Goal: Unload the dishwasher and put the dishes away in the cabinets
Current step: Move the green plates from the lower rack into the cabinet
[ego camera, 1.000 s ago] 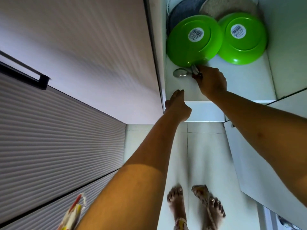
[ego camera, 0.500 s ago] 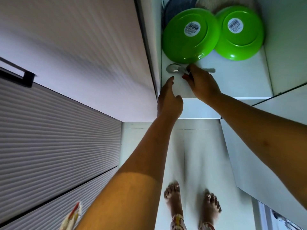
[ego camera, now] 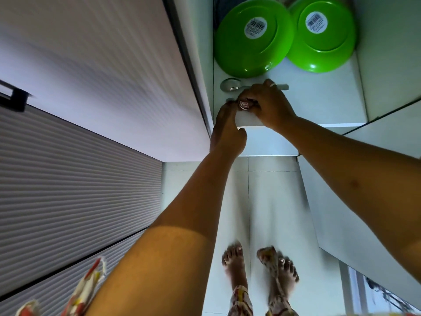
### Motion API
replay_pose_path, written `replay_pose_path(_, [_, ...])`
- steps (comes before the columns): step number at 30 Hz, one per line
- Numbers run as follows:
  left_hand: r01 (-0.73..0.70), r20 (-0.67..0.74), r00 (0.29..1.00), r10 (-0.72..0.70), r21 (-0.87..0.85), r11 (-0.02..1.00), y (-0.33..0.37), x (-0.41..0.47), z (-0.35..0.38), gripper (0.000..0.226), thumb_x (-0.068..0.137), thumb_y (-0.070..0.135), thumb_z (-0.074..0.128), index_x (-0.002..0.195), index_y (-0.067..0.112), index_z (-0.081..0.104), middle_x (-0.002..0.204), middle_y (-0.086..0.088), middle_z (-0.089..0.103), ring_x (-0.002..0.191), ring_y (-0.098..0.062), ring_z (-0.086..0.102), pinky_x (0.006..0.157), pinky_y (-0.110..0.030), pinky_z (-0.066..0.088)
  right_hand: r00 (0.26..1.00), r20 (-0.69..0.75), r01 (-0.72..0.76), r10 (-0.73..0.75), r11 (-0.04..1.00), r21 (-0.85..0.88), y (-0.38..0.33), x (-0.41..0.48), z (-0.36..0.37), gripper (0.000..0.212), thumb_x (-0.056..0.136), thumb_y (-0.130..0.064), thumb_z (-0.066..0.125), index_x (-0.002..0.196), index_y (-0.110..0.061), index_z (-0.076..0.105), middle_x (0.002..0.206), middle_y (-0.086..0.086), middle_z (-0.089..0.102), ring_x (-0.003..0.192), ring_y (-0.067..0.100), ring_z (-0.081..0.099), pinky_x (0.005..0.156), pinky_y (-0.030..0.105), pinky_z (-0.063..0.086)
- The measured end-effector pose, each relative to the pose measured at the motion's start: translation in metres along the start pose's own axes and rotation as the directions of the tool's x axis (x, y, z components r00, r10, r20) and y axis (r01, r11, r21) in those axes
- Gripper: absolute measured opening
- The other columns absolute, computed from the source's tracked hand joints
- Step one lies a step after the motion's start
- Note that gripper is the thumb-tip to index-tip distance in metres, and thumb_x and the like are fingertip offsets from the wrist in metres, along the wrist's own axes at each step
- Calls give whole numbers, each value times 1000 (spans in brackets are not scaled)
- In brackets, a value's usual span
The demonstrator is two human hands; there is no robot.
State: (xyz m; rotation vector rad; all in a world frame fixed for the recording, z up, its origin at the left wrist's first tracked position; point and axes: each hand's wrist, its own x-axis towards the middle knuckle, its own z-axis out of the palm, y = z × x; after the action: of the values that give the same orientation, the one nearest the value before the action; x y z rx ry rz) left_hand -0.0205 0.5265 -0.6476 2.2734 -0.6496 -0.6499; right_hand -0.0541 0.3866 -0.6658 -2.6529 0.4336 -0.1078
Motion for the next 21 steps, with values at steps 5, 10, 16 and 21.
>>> replay_pose_path(5, [42,158,984,-82,243,969,2,0,0,80,88,6,45,150,34,4,158,14,-3,140,-14,28,99,-27,37,999,-41,-26,25,999,-31,6,-3,-5,25,85,-19,63,109,-22,70,102,11,64,102,36,51,76,38,46])
replay_pose_path(10, [-6,166,984,-56,354,935,4,-1,2,85,87,9,50,149,37,-1,157,14,-10,131,-22,37,84,-31,43,979,-180,-103,101,995,-1,12,-18,0,29,84,-12,52,104,-20,72,103,5,68,99,36,52,74,37,48])
replay_pose_path(16, [-13,139,989,-53,435,900,11,1,3,83,86,8,48,150,31,-1,157,17,-5,123,-22,40,80,-33,39,955,-270,-124,122,992,11,16,-23,9,33,83,-6,53,104,-22,73,103,3,66,96,35,52,73,35,47])
replay_pose_path(21, [-5,113,992,-59,494,870,7,-2,1,90,83,2,50,151,28,-4,158,16,-6,119,-24,42,72,-33,38,950,-302,-72,78,997,32,12,-23,14,36,79,-5,52,104,-18,74,96,7,68,93,37,57,72,36,51])
